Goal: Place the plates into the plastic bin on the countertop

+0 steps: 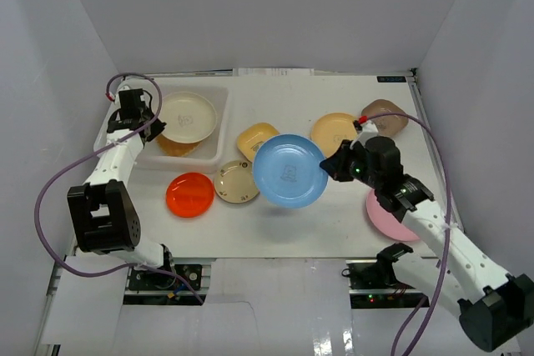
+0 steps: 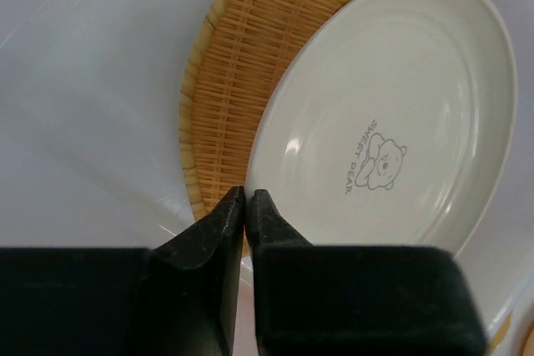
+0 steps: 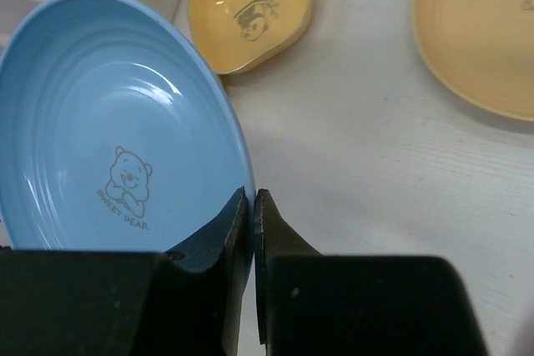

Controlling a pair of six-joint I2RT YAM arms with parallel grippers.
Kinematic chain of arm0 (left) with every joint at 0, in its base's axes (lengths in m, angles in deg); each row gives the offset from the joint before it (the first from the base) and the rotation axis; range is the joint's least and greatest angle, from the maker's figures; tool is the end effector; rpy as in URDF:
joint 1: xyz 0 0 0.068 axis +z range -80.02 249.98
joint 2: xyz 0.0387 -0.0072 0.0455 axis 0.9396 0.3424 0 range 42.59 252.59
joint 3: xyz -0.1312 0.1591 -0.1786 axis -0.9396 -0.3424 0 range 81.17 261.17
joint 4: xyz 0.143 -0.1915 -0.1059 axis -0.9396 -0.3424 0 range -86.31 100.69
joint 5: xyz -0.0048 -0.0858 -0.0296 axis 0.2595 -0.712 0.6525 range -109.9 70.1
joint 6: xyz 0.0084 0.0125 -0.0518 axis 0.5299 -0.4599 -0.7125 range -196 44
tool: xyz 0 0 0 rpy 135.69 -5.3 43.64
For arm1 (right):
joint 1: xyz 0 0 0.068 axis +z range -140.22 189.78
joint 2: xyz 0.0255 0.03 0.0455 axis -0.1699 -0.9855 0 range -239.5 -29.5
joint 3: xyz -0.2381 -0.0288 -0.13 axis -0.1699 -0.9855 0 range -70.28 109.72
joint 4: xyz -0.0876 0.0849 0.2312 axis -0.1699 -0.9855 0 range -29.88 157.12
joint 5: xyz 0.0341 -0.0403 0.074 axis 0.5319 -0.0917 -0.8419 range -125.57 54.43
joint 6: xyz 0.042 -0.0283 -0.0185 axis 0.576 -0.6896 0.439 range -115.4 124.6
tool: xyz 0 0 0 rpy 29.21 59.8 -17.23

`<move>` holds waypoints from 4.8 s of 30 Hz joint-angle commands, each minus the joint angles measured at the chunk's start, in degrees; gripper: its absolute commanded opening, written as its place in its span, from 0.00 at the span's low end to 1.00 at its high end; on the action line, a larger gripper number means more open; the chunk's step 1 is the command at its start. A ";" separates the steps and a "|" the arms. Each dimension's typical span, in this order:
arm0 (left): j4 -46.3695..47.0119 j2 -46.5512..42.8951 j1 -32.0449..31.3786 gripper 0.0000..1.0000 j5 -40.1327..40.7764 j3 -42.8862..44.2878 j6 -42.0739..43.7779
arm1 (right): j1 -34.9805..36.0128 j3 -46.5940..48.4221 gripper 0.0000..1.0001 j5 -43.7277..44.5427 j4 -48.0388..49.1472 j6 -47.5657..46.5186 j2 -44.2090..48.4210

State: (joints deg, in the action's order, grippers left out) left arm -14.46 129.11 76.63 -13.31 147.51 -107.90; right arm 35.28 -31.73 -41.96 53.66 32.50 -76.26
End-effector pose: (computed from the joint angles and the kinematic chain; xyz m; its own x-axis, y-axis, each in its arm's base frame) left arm 0.3288 0.0425 0.2710 -0.4964 -0.5865 -0.6400 -0.5391 0.7861 -0.3023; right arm 0.1715 0.0860 0.2898 -0.5383 0.2585 -0.8021 -0.3046 0.8277 0.4712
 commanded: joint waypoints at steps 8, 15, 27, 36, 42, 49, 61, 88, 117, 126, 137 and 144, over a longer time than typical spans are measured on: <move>4.75 -1.18 0.20 0.71 -1.39 -1.39 0.79 | 14.93 19.45 0.08 9.64 10.81 1.89 -22.39; 9.40 -12.76 0.11 0.98 -15.89 -0.69 -1.23 | 18.62 38.93 0.08 12.63 8.63 1.19 -38.21; 11.35 -36.86 -5.77 0.98 -33.74 -0.69 -0.19 | 23.63 69.62 0.08 21.24 5.46 1.72 -68.09; 6.95 -36.95 -16.32 0.98 -29.35 0.10 5.88 | 26.79 88.37 0.08 25.46 8.69 1.28 -87.26; 7.39 -36.95 -16.94 0.98 -28.30 -1.04 5.62 | 28.99 89.95 0.17 29.60 12.56 -2.41 -90.52; 7.04 -37.65 -17.03 0.98 -27.16 0.36 4.48 | 28.73 85.85 0.57 26.96 12.75 -2.76 -83.42; 7.83 -23.03 -36.92 0.94 -17.56 -0.88 1.58 | 15.16 11.35 0.13 27.77 17.24 1.60 -24.72; 3.63 43.97 -57.99 0.75 17.67 42.09 -8.08 | -2.03 -21.41 0.43 13.60 -7.02 6.82 23.47; 14.42 27.49 -52.63 0.00 10.91 28.23 -8.97 | -2.03 -12.53 0.57 23.96 -15.81 6.37 20.84; 14.34 2.97 -39.65 0.00 5.36 12.96 -8.36 | -2.29 -13.41 0.72 33.71 -14.76 7.69 13.02; 5.38 -19.45 -13.88 0.00 5.80 -7.44 -3.00 | -3.35 -15.60 0.77 37.69 -9.49 9.54 3.45; 4.67 -21.13 -2.36 0.00 6.24 -14.57 -1.94 | -3.43 -16.66 0.65 33.55 -4.48 8.84 -0.87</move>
State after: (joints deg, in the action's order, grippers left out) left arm -9.74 109.54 71.45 -6.84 133.90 -110.68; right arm 32.24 -47.58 -7.71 45.16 41.06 -76.46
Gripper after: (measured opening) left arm 0.148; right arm 0.658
